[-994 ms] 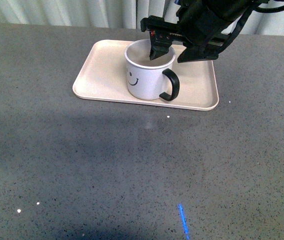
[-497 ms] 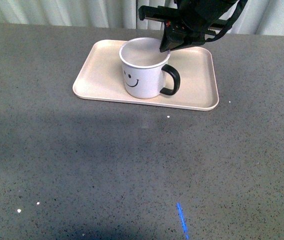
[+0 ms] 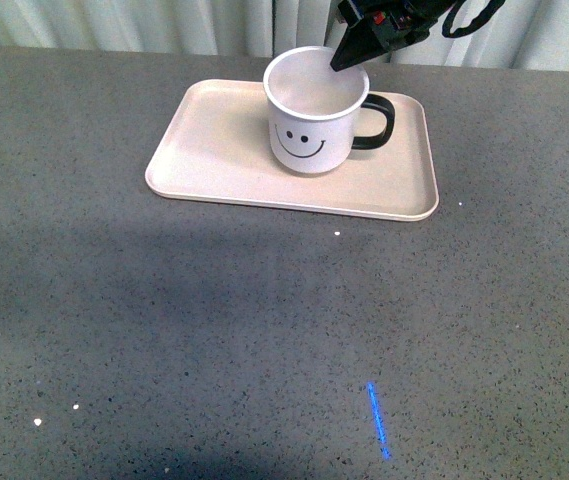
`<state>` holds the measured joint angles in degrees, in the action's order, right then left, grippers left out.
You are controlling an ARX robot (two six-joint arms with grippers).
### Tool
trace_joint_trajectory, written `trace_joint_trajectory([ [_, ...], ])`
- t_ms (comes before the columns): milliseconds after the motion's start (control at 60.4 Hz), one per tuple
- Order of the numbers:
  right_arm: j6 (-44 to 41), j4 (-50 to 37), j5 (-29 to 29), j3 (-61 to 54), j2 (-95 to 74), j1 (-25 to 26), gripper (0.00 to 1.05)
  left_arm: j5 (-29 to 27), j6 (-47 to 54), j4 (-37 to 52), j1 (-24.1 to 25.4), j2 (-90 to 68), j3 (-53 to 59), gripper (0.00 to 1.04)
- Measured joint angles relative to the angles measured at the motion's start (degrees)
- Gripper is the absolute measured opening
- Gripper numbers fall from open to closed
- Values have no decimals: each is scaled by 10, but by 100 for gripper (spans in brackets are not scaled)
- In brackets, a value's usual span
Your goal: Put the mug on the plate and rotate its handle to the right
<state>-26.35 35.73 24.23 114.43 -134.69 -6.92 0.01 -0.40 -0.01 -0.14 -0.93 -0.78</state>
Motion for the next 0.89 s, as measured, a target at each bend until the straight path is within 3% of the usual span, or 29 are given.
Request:
trace_joint_trajectory([
  [398,-33,47,36,51,-31,4,2,0,0,0,0,0,0,95],
  [895,-63,67,33,64,-46,9,2,0,0,0,0,0,0,95],
])
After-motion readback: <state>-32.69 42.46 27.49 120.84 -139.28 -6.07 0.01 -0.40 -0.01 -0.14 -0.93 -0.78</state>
